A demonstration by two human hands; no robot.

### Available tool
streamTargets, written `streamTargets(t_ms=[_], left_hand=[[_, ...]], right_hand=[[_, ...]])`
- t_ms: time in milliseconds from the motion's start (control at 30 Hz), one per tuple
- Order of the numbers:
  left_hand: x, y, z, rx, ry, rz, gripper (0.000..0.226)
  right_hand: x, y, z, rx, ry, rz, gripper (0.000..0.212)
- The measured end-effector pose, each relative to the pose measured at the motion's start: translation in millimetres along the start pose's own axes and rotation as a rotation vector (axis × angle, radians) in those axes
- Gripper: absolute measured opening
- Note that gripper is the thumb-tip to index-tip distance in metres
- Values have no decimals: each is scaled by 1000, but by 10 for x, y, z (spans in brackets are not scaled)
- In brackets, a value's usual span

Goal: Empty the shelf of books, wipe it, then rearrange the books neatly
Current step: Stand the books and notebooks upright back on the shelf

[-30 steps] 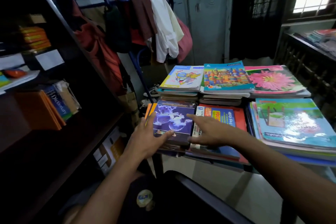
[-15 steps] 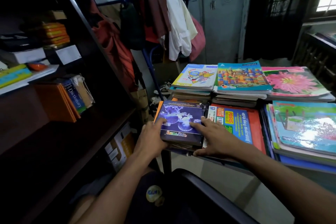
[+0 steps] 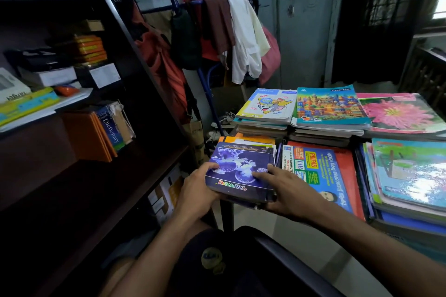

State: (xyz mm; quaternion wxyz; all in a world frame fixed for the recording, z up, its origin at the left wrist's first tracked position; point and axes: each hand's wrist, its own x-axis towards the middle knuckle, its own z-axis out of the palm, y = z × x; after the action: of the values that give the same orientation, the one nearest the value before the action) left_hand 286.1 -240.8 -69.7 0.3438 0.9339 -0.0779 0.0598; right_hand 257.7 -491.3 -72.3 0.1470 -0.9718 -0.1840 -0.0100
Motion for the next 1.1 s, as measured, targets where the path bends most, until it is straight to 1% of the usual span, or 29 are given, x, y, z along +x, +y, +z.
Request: streamTargets(t_ms=[67, 167, 233, 300, 367, 533, 600, 667, 767, 867, 900, 967, 1067, 1100], left_hand=[[8, 2, -40, -50, 9, -8, 68], [20, 11, -57, -93, -9, -27, 72], [11, 12, -61, -163, -50, -62, 80], [-1, 25, -70, -230, -120, -73, 87], [-11, 37, -78, -264, -169, -71, 91], [-27, 56, -166, -334, -203, -88, 96], [-34, 64, -200, -348, -251, -90, 100], [-44, 57, -196, -367, -309, -101, 103], [-76, 48, -188, -471, -283, -131, 97], [-82, -6, -193, -597, -244, -153, 90], [-76, -20, -210, -654, -233, -163, 88], [-76, 12, -286, -776, -204, -197, 81], [-93, 112, -503, -922, -126, -189, 59], [-102, 133, -591, -950, -110, -165, 55]], right_hand=[[11, -37, -71, 19, -19, -4, 77], [17, -85, -106, -76, -41, 2, 79], [22, -106, -55, -173, -56, 7, 82], [22, -106, -4, -217, -53, 2, 81], [4, -71, 13, -193, -40, -7, 78], [-16, 10, -42, -40, 10, -63, 71], [-6, 27, -28, -50, 28, -71, 71], [-6, 27, 23, -138, 37, -47, 74], [-22, 24, 118, -209, 24, -16, 76], [-33, 35, 115, -221, 15, -60, 69], [-30, 29, 103, -232, 46, -79, 67], [-41, -17, 25, -176, 115, -82, 66], [-18, -129, -179, -139, 266, -96, 64], [11, -194, -270, -148, 331, -116, 62]])
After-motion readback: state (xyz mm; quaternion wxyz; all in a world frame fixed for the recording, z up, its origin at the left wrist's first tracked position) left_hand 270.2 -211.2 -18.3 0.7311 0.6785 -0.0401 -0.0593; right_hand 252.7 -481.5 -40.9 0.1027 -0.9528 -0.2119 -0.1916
